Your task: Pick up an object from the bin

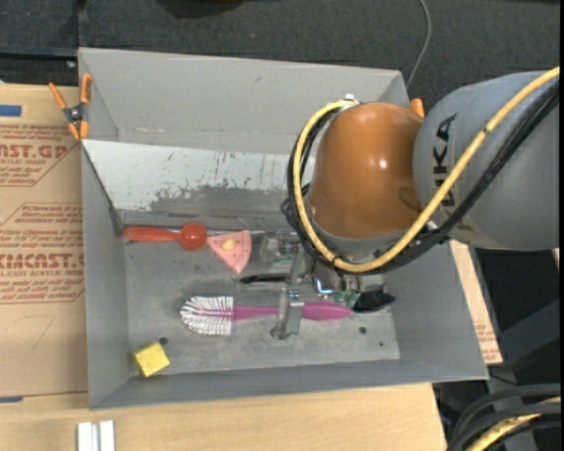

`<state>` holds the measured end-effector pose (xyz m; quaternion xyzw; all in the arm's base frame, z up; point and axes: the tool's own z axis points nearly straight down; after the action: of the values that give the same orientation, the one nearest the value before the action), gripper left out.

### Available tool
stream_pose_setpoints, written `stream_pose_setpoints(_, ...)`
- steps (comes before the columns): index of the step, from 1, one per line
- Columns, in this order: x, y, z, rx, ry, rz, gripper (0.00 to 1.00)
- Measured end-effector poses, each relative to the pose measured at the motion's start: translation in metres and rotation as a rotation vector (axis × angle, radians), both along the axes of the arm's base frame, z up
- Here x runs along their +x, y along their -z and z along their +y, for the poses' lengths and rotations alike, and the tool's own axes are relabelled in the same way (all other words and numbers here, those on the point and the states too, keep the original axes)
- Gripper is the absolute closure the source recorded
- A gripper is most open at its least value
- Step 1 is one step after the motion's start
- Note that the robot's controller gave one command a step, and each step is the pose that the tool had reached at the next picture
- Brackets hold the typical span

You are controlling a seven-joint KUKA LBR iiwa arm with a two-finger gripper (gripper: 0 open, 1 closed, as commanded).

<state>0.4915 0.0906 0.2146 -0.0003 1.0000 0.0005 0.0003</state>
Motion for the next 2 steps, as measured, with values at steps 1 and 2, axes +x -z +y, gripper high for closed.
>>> stream_pose_setpoints(1,0.0,0.0,0.0,0.0,0.0,0.0,0.0)
stream_pose_setpoints(2,-0.013,0.041,0.033,0.001,0.045,0.004,0.0)
